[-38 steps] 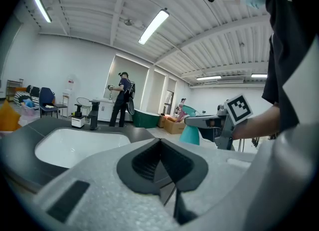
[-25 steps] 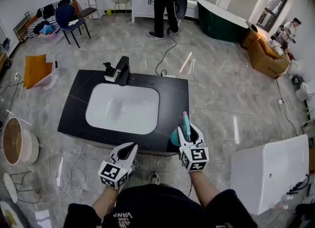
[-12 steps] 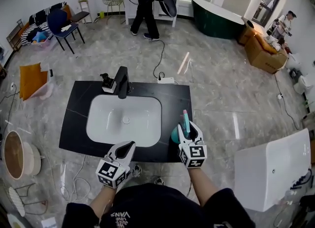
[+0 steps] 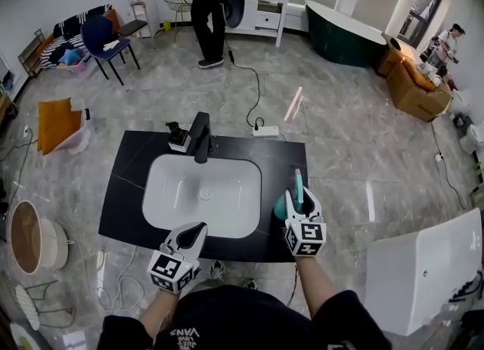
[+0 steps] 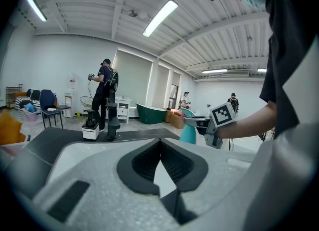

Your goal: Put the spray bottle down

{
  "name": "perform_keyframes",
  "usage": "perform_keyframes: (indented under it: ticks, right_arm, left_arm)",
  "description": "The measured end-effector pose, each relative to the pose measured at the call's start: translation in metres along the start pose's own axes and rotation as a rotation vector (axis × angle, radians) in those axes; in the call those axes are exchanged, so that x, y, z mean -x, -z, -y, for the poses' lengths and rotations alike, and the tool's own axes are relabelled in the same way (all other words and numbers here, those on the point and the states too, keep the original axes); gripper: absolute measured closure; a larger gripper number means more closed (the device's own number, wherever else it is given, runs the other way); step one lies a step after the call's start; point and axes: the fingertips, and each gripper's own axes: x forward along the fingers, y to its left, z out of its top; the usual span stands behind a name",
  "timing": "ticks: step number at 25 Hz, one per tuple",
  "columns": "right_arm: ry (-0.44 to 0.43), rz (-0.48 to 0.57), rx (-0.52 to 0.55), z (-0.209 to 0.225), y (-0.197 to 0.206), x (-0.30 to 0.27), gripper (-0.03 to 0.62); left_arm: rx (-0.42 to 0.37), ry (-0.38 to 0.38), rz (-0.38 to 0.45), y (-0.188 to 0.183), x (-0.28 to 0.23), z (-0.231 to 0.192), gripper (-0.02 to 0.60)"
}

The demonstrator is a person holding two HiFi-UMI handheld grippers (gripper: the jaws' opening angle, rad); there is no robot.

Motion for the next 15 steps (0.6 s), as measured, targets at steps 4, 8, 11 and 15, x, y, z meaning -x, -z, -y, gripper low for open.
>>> perform_keyframes:
  ticks: [4, 8, 11, 15]
  right_arm:
    - [0.019, 0.001, 0.000, 0.006, 0.003, -0.009, 0.442]
    - [0.024, -0.002, 0.001, 0.007, 0.010, -0.013, 0.442]
    - [0.028, 0.008, -0.003, 0.008, 0.014, -0.011, 0.441]
    - [0.026, 0.004, -0.004, 0.007, 0.018, -0.009, 0.439]
  left_arm:
    - [0.004, -0.007, -0.004, 0.001, 0.001, -0.005, 0.571]
    - [0.009, -0.018, -0.006, 0.002, 0.003, -0.011, 0.571]
    - [0.011, -0.023, -0.006, 0.004, 0.004, -0.013, 0.571]
    - [0.010, -0.025, -0.007, 0.006, 0.003, -0.014, 0.571]
